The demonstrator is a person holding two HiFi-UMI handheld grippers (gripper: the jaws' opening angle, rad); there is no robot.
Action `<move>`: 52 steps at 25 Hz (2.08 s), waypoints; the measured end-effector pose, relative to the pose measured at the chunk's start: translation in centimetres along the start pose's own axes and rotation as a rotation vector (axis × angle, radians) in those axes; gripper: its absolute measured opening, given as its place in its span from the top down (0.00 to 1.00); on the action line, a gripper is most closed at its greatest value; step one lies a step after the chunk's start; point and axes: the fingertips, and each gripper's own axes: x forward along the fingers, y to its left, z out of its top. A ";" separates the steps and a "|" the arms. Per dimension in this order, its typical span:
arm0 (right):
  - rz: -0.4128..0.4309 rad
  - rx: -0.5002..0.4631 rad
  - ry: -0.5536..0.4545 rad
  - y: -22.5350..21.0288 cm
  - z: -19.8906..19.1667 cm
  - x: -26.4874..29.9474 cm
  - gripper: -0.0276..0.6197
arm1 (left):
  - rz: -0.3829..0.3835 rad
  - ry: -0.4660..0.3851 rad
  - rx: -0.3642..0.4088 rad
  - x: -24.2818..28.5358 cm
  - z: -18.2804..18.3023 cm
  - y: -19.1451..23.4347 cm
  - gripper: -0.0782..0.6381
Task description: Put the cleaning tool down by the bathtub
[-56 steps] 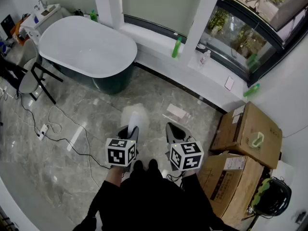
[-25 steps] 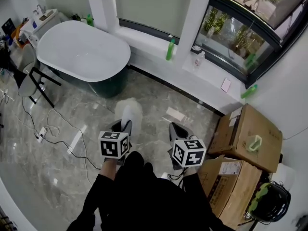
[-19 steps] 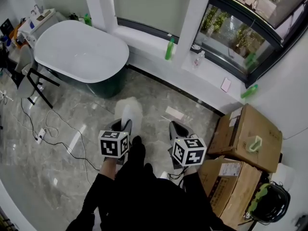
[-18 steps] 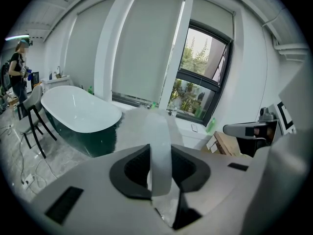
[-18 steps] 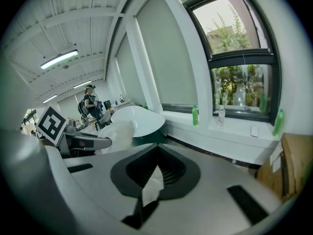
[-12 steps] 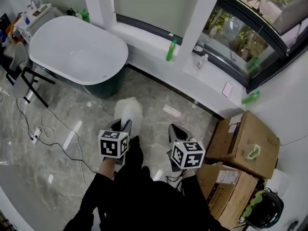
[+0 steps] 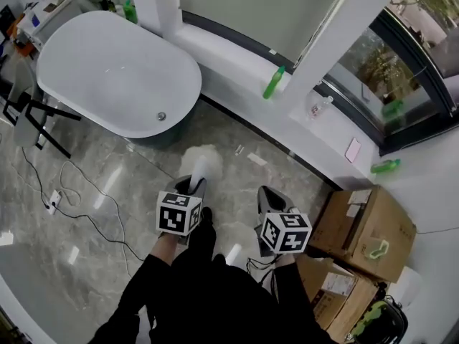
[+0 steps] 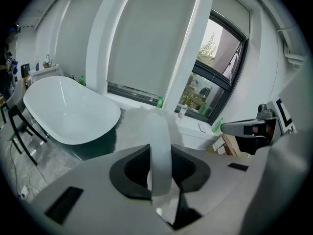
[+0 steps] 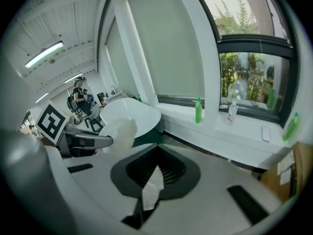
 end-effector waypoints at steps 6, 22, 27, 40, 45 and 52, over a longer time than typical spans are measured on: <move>-0.019 0.007 0.026 -0.2 2.1 3.3 0.96 | -0.018 0.023 -0.009 3.3 2.2 2.3 0.76; -0.007 -0.029 0.105 -5.2 1.6 12.1 0.96 | 0.000 0.082 -0.022 11.9 1.6 5.7 0.76; 0.041 -0.036 0.131 -6.9 1.5 16.8 0.96 | 0.015 0.082 -0.038 16.0 1.3 7.4 0.76; 0.087 -0.105 0.150 -12.0 -3.0 29.0 0.96 | 0.026 0.100 -0.015 28.0 -4.8 11.6 0.76; 0.089 -0.108 0.154 -13.7 -5.9 33.4 0.96 | 0.035 0.089 0.010 32.5 -7.0 13.6 0.76; 0.119 -0.128 0.140 -14.7 -8.6 39.4 0.96 | 0.073 0.073 -0.004 37.3 -9.9 16.9 0.76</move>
